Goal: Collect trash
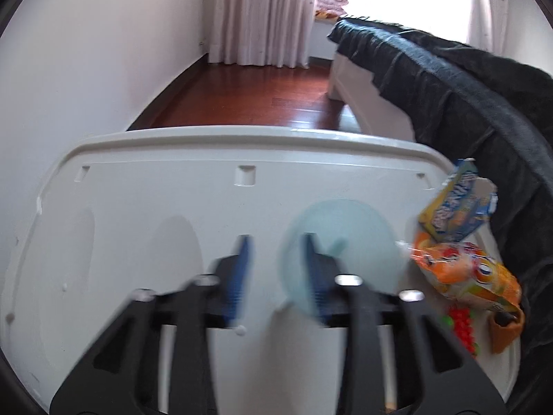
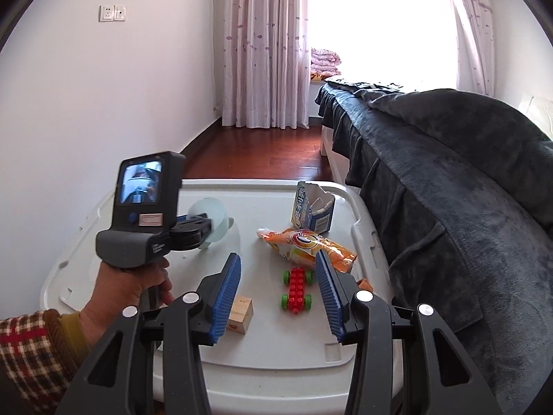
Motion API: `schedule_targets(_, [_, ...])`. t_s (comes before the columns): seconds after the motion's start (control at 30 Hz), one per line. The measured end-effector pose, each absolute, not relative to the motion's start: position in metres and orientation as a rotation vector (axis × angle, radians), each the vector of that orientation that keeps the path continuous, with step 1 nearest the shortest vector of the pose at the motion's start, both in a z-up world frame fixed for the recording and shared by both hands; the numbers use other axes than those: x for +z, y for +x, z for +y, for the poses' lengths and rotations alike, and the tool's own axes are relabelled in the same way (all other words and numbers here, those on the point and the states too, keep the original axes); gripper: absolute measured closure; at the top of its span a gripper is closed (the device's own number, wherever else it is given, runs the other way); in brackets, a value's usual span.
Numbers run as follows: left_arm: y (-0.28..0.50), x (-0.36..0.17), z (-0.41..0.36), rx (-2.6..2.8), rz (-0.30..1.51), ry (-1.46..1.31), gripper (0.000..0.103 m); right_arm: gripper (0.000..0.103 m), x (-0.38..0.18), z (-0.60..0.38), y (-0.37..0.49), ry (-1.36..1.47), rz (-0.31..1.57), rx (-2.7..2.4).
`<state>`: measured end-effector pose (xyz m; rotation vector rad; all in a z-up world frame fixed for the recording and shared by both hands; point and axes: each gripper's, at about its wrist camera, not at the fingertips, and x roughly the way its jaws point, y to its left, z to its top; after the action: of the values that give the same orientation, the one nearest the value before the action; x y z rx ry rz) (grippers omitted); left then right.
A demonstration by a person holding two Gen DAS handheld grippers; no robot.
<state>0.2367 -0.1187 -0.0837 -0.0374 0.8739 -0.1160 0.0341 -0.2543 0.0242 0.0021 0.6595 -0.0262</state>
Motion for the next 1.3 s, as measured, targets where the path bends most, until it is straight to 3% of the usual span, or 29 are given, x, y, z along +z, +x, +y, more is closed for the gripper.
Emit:
schedule_targets(0.07, [0.245, -0.091, -0.119, -0.131, 0.895, -0.057, 0.057, 0.058, 0.023, -0.253, 0.034, -0.013, 0.662, -0.032])
schedule_targets(0.1, [0.246, -0.092, -0.121, -0.155, 0.885, -0.054, 0.065, 0.058, 0.021, -0.254, 0.035, -0.013, 0.666, -0.034])
schedule_targets(0.13, [0.244, -0.09, -0.124, -0.166, 0.868, -0.032, 0.082, 0.058, 0.02, -0.256, 0.036, -0.011, 0.673, -0.038])
schedule_targets(0.17, [0.242, -0.087, -0.128, -0.17, 0.854, -0.008, 0.089, 0.058, 0.018, -0.259, 0.037, -0.007, 0.678, -0.045])
schedule_targets(0.5, [0.212, -0.072, -0.102, -0.216, 0.759, -0.043, 0.091, 0.058, 0.001, -0.259, 0.044, 0.003, 0.718, -0.046])
schedule_targets(0.97, [0.145, -0.031, -0.041, -0.201, 0.656, -0.024, 0.091, 0.058, -0.083, -0.186, 0.077, -0.1, 0.84, 0.033])
schedule_targets(1.07, [0.134, -0.03, -0.023, -0.191, 0.66, -0.041, 0.091, 0.047, -0.092, -0.176, 0.085, -0.125, 0.832, -0.008])
schedule_targets(1.13, [0.128, -0.03, -0.014, -0.185, 0.664, -0.052, 0.091, 0.045, -0.095, -0.169, 0.089, -0.158, 0.829, -0.035])
schedule_targets(1.23, [0.119, -0.032, -0.005, -0.181, 0.668, -0.065, 0.091, 0.056, -0.097, -0.167, 0.093, -0.2, 0.815, -0.079])
schedule_targets(1.3, [0.114, -0.032, -0.001, -0.181, 0.67, -0.074, 0.091, 0.071, -0.096, -0.171, 0.093, -0.212, 0.801, -0.094])
